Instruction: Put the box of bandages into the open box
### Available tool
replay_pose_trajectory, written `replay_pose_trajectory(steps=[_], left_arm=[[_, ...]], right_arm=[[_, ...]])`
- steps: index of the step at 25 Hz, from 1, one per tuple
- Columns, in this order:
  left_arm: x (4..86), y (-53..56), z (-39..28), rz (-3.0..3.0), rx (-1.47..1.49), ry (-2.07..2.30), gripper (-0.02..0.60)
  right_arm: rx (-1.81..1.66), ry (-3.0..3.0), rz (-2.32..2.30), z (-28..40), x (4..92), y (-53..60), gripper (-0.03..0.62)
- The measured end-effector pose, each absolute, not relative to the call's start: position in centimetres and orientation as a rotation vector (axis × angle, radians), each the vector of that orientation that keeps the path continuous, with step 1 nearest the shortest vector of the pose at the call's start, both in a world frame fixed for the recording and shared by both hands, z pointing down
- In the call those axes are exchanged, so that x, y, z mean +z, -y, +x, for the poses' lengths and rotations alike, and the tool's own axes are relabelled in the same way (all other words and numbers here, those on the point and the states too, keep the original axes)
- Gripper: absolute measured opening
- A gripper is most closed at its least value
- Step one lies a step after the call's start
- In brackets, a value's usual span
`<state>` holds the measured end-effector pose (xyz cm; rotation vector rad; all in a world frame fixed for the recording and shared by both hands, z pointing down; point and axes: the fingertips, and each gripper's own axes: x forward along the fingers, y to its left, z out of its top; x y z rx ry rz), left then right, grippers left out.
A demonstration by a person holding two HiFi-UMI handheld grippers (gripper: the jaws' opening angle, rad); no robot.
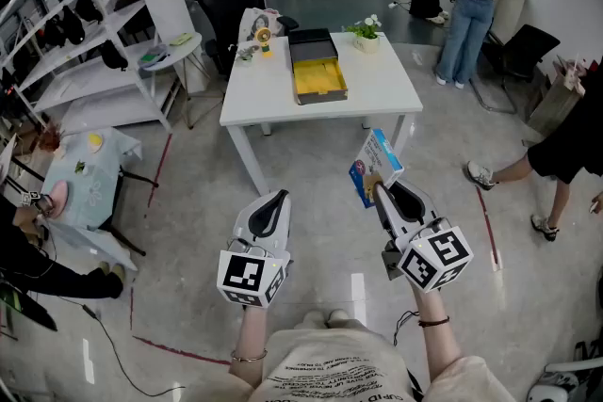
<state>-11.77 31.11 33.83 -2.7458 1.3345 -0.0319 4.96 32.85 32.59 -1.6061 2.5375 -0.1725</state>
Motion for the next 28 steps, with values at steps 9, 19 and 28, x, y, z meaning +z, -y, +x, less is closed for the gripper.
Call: replay_pose_trajectory(steps=[9, 19, 28], left_arm=[[33.7, -31.1, -11.9, -2.760, -0.023, -1.364, 0.023], [34.0, -31.5, -9.7, -2.756, -0.002, -1.384, 0.023], [33.4, -31.1, -8.3, -2.721, 0.022, -1.397, 0.023]], right_arm=[[-0.178, -2.542, -1.625, 5.3, 32.7, -33.2, 0.084], [-0.214, -2.535, -1.587, 7.5, 33.1, -33.1, 0.084], [-0.192, -2.525, -1.540, 9.2, 32.4, -32.2, 0.084]])
